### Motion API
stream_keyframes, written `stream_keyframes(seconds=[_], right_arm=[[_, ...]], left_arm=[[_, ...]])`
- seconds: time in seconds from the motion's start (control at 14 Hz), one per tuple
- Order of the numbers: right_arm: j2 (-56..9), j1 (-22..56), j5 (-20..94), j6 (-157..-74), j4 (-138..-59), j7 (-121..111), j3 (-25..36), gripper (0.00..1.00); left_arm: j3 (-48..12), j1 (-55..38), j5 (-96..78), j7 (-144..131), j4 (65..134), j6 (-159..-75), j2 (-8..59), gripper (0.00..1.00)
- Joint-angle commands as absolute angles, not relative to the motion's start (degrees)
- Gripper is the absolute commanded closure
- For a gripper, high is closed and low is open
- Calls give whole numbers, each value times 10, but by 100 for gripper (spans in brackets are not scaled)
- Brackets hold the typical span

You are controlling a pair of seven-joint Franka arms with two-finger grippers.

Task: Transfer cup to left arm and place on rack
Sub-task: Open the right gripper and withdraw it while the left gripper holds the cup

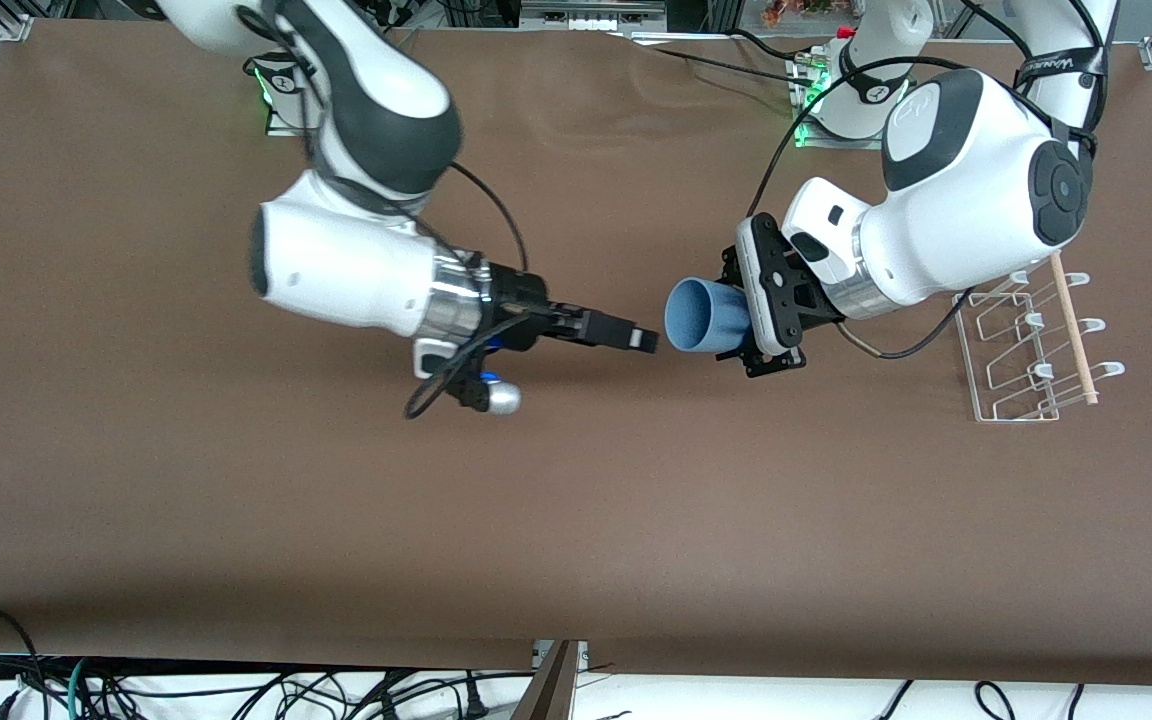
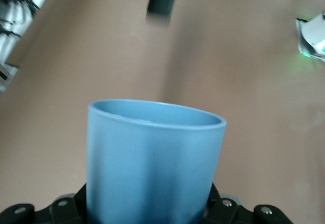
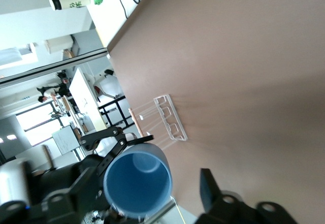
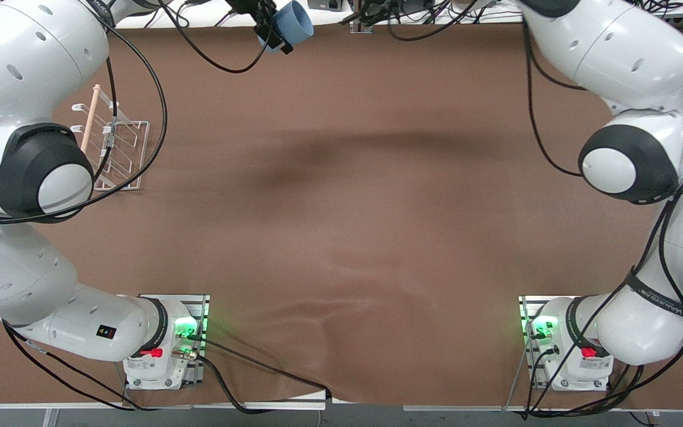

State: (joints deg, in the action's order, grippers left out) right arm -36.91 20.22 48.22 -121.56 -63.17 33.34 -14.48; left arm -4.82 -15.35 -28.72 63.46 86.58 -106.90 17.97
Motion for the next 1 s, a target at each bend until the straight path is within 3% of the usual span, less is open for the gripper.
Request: stream_keyframes(seconds=[0.0, 0.07, 0.43, 0.71, 0.93], right_arm=[[-347, 138, 455, -1110, -637, 294, -149, 0], [-341, 114, 420, -1076, -637, 267, -150, 0], [-328, 39, 249, -958, -638, 225, -147, 0], [-269, 31, 105, -952, -698, 191, -105, 0], [-208, 29, -17, -955, -774, 190, -78, 0]], left_arm=[[-45, -142, -219, 620, 852, -1012, 182, 90], [-45, -140, -186, 598, 852, -983, 182, 94], [-46, -144, 44, 520, 852, -877, 190, 95], [-47, -144, 239, 487, 858, -803, 217, 91], [-47, -148, 371, 442, 866, -698, 255, 91]])
